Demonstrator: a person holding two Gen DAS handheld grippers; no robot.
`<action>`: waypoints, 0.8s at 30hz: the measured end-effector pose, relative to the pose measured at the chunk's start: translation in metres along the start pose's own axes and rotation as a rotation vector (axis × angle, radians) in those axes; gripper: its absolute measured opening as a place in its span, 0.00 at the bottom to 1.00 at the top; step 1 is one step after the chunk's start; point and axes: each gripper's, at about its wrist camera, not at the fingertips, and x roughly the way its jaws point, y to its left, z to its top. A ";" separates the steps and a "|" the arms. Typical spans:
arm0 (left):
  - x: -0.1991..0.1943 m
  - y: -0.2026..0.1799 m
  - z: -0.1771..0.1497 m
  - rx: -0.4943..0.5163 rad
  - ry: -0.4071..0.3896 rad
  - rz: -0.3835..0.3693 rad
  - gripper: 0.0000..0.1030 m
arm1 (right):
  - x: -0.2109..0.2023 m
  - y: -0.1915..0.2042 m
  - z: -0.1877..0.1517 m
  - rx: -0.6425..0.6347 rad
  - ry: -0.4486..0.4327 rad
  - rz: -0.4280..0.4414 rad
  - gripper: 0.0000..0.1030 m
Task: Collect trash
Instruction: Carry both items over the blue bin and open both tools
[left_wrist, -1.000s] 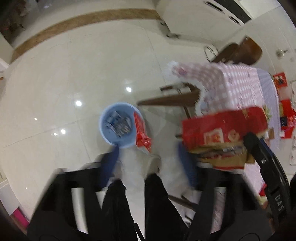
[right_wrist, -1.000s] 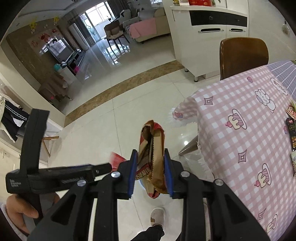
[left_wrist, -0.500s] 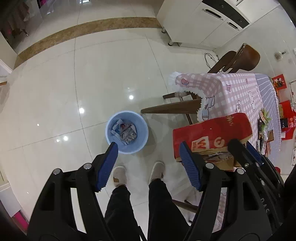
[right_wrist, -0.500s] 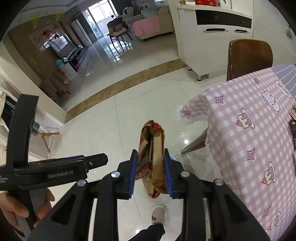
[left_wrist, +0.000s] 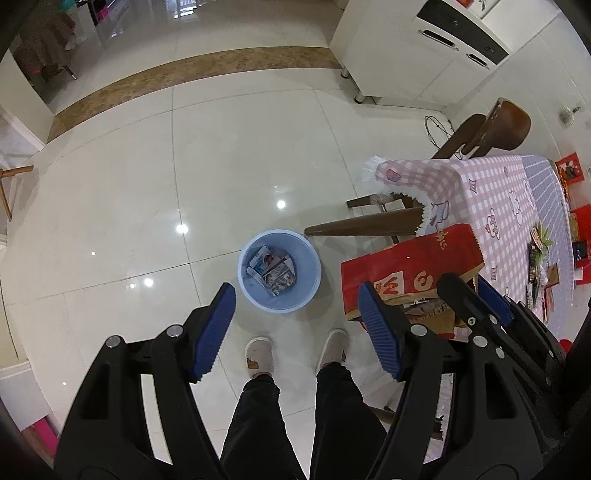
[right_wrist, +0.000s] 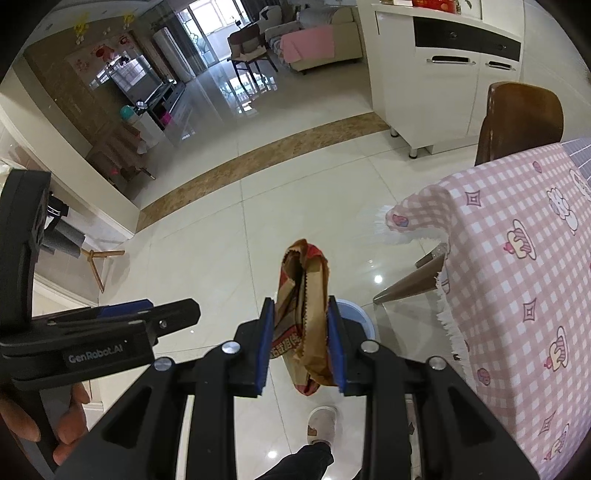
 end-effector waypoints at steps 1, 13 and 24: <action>-0.001 0.001 0.000 -0.003 -0.002 0.003 0.66 | 0.001 0.001 0.000 -0.002 0.002 0.002 0.27; -0.005 0.001 -0.004 -0.028 -0.011 0.035 0.67 | 0.006 -0.004 0.004 0.030 0.016 0.052 0.37; 0.007 -0.091 0.002 0.095 -0.004 -0.006 0.67 | -0.038 -0.091 0.002 0.151 -0.048 0.000 0.37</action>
